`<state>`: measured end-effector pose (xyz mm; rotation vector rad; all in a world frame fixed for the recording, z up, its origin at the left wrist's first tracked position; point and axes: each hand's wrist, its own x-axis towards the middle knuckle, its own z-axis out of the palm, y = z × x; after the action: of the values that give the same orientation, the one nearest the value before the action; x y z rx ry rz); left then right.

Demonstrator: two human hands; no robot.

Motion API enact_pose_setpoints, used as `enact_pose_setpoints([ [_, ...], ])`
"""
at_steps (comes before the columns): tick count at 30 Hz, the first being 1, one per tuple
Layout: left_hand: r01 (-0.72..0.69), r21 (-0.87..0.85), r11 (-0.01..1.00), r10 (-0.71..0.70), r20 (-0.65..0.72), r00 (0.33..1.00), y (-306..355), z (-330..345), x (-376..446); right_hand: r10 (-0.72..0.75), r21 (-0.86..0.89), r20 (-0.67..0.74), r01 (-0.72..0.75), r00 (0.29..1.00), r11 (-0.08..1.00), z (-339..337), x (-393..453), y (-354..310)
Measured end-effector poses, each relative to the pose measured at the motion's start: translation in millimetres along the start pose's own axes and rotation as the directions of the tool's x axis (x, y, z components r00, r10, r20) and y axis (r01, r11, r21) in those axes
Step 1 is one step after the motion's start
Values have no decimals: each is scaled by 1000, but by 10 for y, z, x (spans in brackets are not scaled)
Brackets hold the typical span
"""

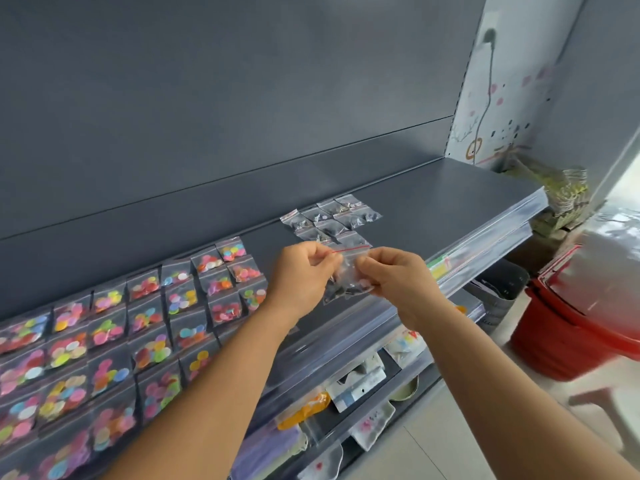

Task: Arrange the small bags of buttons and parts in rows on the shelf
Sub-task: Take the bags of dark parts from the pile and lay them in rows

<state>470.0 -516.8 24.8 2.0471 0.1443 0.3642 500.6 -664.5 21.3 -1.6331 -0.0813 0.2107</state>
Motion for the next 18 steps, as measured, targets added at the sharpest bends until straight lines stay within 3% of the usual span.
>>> enact_pose_setpoints([
  [4,2,-78,997,0,23,1000,-16,118,341,-26,1,-64,26,998,1000,-73,261,-77],
  [10,18,-138,990,-12,43,999,-80,244,714,-35,-99,-32,32,999,995,-85,610,-100],
  [18,154,-270,950,-145,54,988,-162,475,1091,-23,-75,-52,19,998,997,-138,1220,30],
])
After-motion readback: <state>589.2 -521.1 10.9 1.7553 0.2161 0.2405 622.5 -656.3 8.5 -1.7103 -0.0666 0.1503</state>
